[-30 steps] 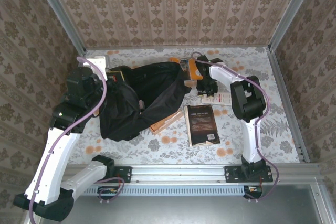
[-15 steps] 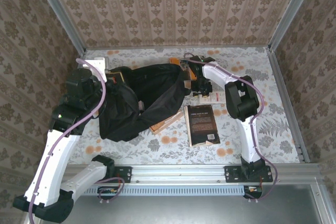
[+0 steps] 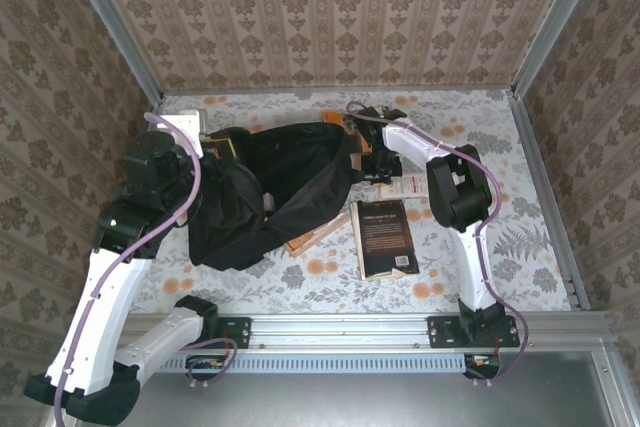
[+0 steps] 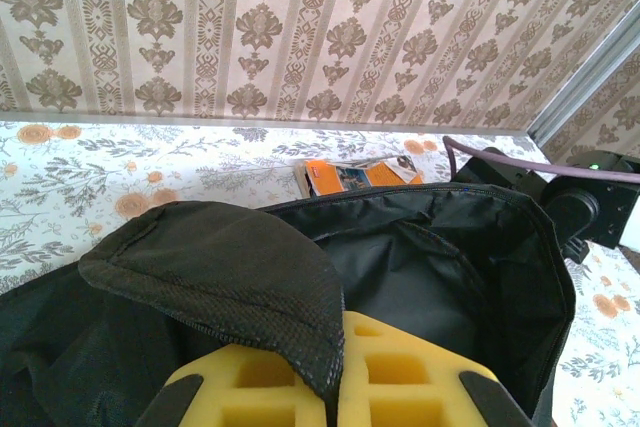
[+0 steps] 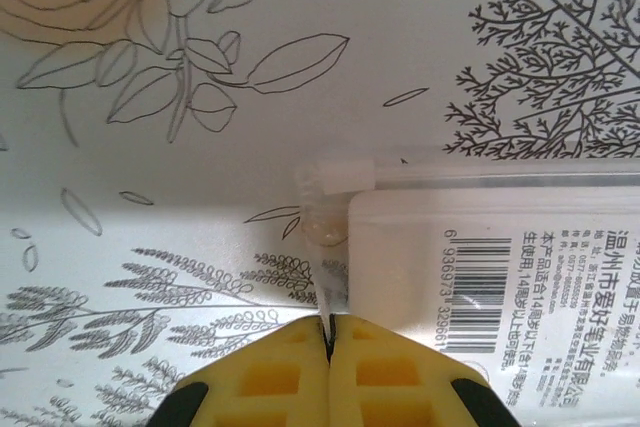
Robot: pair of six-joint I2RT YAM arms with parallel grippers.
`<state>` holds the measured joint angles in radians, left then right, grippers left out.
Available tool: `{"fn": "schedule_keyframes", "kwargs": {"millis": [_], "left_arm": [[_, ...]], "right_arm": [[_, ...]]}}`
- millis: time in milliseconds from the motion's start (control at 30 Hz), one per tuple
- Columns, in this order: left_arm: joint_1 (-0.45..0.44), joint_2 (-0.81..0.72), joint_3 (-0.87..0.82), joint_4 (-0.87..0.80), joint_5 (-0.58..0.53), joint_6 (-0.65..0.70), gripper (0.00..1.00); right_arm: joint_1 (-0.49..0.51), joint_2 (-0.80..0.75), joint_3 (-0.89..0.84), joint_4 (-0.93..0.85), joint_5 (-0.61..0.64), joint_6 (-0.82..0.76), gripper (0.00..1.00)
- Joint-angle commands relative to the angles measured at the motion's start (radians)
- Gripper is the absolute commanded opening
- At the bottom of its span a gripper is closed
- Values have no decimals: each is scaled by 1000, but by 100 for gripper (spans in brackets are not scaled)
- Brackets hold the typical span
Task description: Pack the student bag
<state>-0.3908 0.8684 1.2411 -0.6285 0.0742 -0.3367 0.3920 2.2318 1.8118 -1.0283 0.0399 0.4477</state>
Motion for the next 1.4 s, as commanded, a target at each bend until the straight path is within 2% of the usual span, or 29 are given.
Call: {"fn": "schedule_keyframes", "kwargs": {"millis": [0, 233, 633, 1033, 1367], "left_arm": [[8, -23, 12, 53, -13, 5, 0], [8, -9, 27, 55, -15, 3, 0], [14, 10, 34, 63, 0, -19, 0], [21, 31, 23, 82, 36, -38, 0], [21, 59, 18, 99, 90, -69, 0]], "right_arm": [[1, -125, 42, -57, -16, 16, 0], [-32, -342, 35, -87, -71, 27, 0], [-95, -558, 11, -103, -98, 44, 0], [-108, -578, 253, -191, -102, -14, 0], [-107, -592, 452, -109, -247, 58, 0]]}}
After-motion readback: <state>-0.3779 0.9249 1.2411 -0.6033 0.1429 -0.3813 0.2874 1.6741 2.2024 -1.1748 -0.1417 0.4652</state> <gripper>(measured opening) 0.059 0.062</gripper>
